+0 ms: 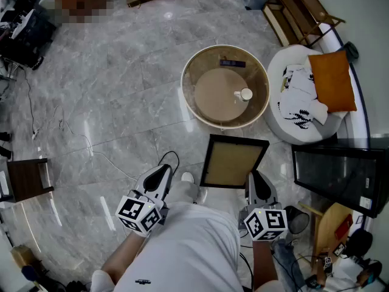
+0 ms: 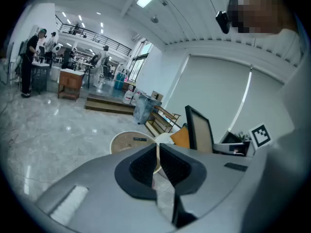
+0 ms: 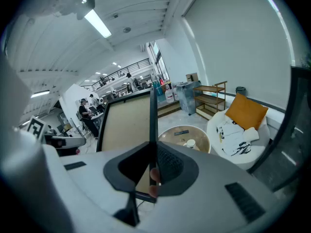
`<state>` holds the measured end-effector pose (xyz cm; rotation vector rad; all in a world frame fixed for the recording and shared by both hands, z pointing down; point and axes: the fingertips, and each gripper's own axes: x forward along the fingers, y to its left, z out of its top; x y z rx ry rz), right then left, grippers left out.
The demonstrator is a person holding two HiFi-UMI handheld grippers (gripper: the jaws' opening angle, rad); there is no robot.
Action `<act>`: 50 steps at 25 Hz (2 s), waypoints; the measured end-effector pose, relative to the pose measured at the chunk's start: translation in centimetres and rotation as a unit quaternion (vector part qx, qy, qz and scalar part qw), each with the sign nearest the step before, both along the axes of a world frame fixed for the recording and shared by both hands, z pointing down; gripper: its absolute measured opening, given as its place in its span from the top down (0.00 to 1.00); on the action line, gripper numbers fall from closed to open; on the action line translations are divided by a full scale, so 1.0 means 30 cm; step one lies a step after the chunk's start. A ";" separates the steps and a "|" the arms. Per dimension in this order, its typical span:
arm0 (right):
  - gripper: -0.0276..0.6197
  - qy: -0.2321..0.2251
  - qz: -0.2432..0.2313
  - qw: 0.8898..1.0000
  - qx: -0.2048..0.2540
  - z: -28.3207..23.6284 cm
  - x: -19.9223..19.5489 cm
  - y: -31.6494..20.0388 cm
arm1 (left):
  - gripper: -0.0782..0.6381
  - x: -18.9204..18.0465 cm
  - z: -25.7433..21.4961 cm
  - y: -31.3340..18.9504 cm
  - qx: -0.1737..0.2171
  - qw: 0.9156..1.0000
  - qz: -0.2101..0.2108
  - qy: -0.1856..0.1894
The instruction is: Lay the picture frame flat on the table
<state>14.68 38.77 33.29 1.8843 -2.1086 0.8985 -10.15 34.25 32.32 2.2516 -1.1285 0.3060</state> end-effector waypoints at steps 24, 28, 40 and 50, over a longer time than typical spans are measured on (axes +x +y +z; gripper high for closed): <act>0.90 0.002 -0.006 1.000 0.022 -0.160 -0.171 0.230 | 0.88 -0.032 -0.154 0.326 0.051 0.998 -0.005 -0.023; 0.90 0.011 0.016 1.000 0.024 -0.162 -0.173 0.187 | 0.88 -0.051 -0.157 0.278 0.055 0.998 0.010 -0.012; 0.90 0.031 0.042 0.999 0.014 -0.161 -0.249 -0.009 | 0.88 -0.160 -0.142 0.073 0.044 0.999 0.018 0.009; 0.90 0.014 0.019 1.000 0.006 -0.076 -0.156 -0.397 | 0.88 -0.073 -0.090 -0.306 0.032 0.999 0.003 -0.010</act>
